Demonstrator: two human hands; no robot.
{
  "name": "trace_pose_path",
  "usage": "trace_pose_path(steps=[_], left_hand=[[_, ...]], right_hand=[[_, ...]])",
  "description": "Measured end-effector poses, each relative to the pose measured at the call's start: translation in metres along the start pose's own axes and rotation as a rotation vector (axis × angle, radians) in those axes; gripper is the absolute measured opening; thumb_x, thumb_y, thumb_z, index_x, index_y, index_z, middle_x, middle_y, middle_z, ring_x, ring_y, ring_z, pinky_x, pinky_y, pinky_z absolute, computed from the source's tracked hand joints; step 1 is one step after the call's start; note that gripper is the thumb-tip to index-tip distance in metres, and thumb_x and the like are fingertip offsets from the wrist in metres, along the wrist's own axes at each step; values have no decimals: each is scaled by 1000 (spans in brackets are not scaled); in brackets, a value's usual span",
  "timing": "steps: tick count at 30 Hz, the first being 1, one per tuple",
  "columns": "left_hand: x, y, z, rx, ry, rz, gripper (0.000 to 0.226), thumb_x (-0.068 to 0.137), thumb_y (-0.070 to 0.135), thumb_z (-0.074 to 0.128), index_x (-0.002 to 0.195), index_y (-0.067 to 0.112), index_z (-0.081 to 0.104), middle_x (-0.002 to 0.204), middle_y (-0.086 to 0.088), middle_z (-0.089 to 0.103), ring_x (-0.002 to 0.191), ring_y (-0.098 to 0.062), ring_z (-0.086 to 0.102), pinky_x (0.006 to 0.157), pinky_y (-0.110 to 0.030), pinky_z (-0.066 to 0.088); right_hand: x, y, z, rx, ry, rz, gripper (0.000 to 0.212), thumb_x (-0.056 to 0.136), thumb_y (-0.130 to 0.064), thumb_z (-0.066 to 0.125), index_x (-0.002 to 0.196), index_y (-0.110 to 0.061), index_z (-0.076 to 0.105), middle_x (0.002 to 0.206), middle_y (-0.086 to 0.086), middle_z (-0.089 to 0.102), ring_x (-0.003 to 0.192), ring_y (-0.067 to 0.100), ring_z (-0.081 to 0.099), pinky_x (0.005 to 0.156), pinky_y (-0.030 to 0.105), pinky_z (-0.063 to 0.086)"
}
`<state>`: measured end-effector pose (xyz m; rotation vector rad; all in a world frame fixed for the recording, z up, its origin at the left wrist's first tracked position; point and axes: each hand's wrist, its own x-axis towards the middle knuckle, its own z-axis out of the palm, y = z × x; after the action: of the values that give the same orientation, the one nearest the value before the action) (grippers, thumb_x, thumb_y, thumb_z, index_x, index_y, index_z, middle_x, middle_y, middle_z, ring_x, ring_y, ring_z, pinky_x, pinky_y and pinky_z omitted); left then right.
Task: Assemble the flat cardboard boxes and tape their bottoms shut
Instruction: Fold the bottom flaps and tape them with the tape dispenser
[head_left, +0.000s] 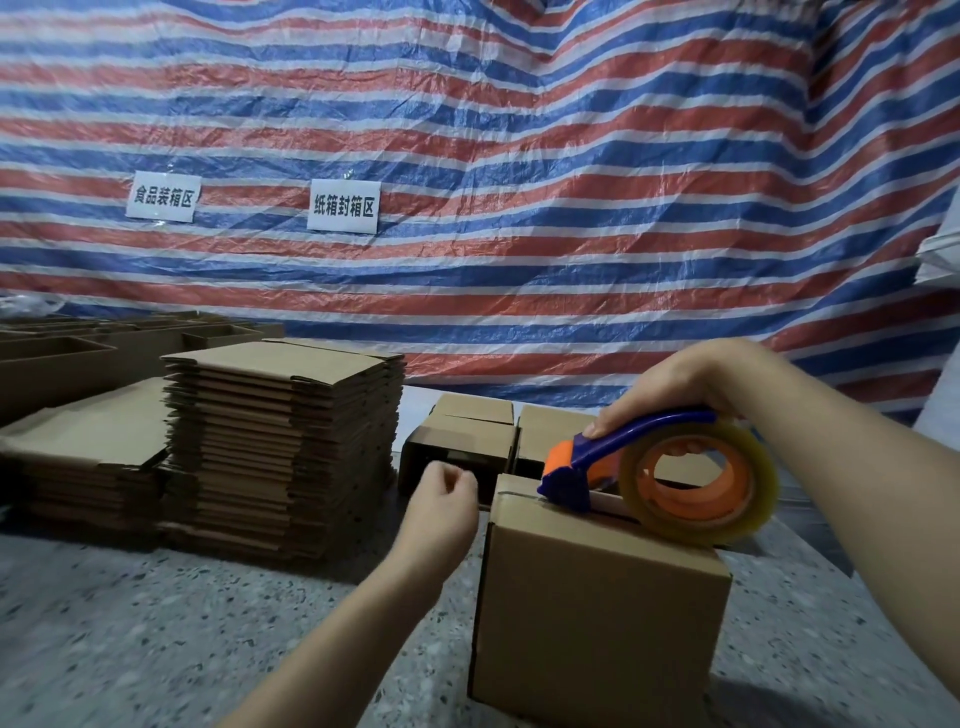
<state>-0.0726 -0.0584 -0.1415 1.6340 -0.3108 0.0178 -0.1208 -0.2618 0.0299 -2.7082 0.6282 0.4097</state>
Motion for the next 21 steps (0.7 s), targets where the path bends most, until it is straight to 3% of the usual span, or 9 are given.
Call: trace_pose_path(steps=[4, 6, 9, 11, 12, 13, 15, 17, 21], left_hand=[[-28, 15, 6, 2, -116, 72, 21, 103, 44, 37, 91, 39, 53, 98, 24, 53, 86, 12, 46, 75, -23, 39], [-43, 7, 14, 61, -163, 87, 19, 103, 44, 39, 114, 45, 55, 117, 24, 54, 99, 22, 44, 89, -11, 37], [-52, -3, 15, 115, -127, 87, 52, 103, 47, 37, 152, 32, 30, 154, 10, 36, 137, -3, 34, 114, -30, 29], [-46, 0, 11, 127, -140, 86, 53, 103, 45, 38, 154, 38, 22, 153, 10, 38, 132, -7, 42, 108, -30, 37], [-43, 1, 9, 170, -160, 107, 52, 103, 43, 38, 152, 45, 22, 145, 13, 46, 118, -1, 52, 95, -24, 46], [-42, 3, 6, 254, -181, 144, 48, 103, 41, 37, 149, 49, 25, 130, 20, 55, 97, 7, 58, 77, -19, 50], [-39, 6, 4, 483, -176, 274, 40, 102, 37, 33, 139, 46, 44, 93, 19, 64, 70, 0, 60, 57, -22, 47], [-37, 6, 5, 686, -138, 399, 35, 101, 35, 30, 129, 38, 51, 81, 9, 63, 69, -6, 59, 59, -26, 47], [-31, 5, 6, 836, -74, 453, 35, 100, 38, 27, 128, 37, 49, 91, 7, 67, 80, -9, 60, 71, -35, 52]], right_hand=[[2, 0, 0, -19, 7, -18, 55, 78, -63, 73, 105, -15, 71, 74, 1, 75, 53, 8, 66, 50, 18, 52], [4, 0, -1, -22, 10, -18, 56, 78, -63, 73, 105, -15, 71, 72, 1, 74, 51, 8, 65, 49, 19, 51], [6, 1, -1, -19, -3, -18, 58, 76, -64, 73, 110, -17, 67, 75, 1, 75, 55, 9, 68, 51, 20, 52], [7, 2, -1, -10, -5, -24, 58, 76, -64, 73, 110, -17, 67, 76, 1, 76, 56, 9, 68, 52, 20, 53], [7, 2, -1, -5, 0, -27, 58, 75, -64, 74, 109, -17, 68, 76, 1, 76, 56, 10, 69, 53, 20, 54], [7, 2, 0, -3, 5, -31, 58, 74, -64, 74, 108, -17, 68, 77, 1, 76, 57, 10, 69, 54, 20, 54], [7, 2, -1, -9, 10, -34, 57, 75, -64, 74, 106, -16, 69, 75, 1, 75, 56, 10, 69, 53, 20, 54], [5, 1, -2, -24, -5, -25, 55, 76, -63, 74, 103, -16, 69, 73, 0, 76, 55, 10, 70, 52, 21, 54], [2, 6, -13, -116, -42, 20, 76, 59, -72, 77, 107, -13, 72, 79, 3, 77, 64, 13, 72, 58, 24, 57]])
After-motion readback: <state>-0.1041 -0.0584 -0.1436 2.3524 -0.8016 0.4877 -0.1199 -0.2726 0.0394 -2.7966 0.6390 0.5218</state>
